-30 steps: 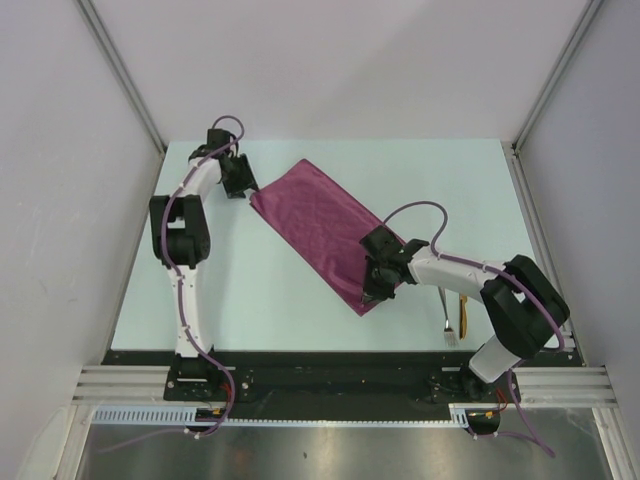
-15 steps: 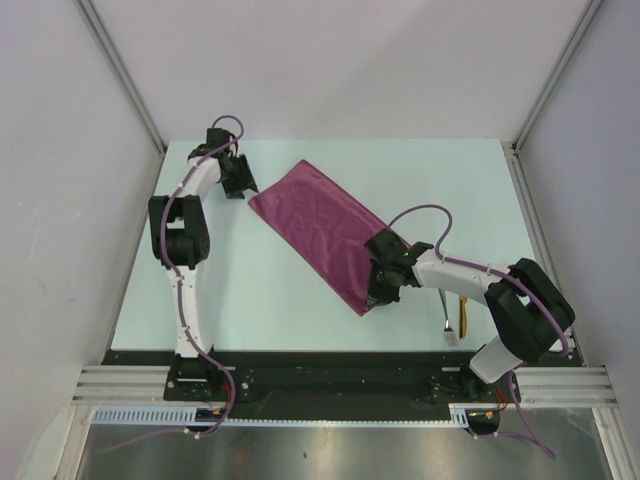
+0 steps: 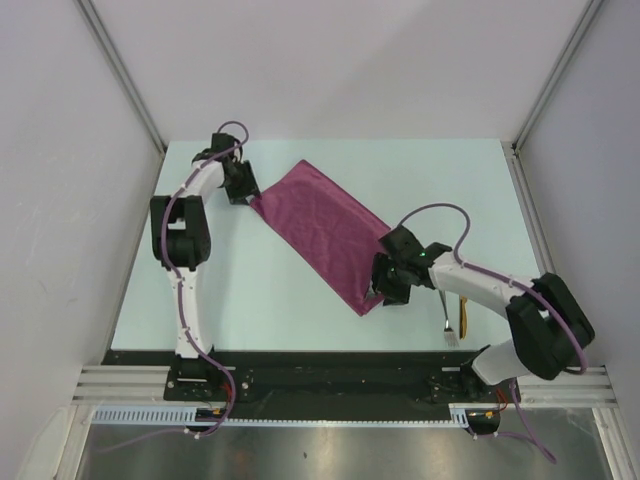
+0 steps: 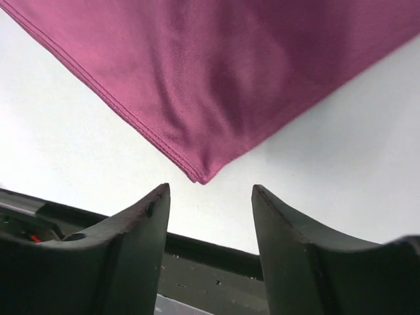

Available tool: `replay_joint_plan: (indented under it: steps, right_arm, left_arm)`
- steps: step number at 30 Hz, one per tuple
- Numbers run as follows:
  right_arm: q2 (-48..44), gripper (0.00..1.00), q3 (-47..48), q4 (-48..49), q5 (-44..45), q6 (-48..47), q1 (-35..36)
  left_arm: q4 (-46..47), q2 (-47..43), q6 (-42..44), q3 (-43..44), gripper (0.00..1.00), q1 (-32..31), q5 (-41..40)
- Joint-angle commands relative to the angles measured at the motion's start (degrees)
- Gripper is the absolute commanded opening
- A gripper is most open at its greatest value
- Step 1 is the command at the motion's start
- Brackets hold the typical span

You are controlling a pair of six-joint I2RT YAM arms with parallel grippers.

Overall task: Fold the napkin into a case and place the utensils inside
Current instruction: Smooth out the rectangle-folded napkin at the center of the board, then pick up the rectangle-folded napkin from the center of the board.

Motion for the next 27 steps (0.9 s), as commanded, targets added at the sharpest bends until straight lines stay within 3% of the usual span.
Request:
replay_joint_plan:
  steps: [1, 6, 9, 13, 16, 27]
  right_arm:
    - [-6.54, 0.61, -1.31, -2.01, -0.75, -3.92, -7.07]
    - [-12.52, 0.71, -3.25, -1.93, -6.62, -12.98, -21.85]
    - [-13.41, 0.8, -1.42, -1.75, -9.43, -18.96, -29.59]
    - [-10.96, 0.81, 0.79, -2.8, -14.89, -23.45, -39.78]
    - [-10.33, 0.81, 1.06, -3.42, -18.06, -25.3, -45.15]
    - [-16.13, 0.81, -1.75, -2.89, -20.96, -23.36, -47.01]
  left_arm:
    - [3.45, -11.92, 0.38, -8.67, 0.5, -4.48, -0.42]
    - [11.09, -29.06, 1.95, -25.75, 0.47, -15.55, -0.52]
    - [14.61, -35.9, 6.25, -34.19, 0.56, -26.18, -1.22]
    - [18.48, -40.76, 15.9, -42.62, 0.64, -44.26, -5.6]
    - [18.14, -39.2, 20.31, -43.97, 0.65, -51.85, -8.15]
    - [8.21, -27.86, 27.54, -36.5, 0.69, -56.8, 2.11]
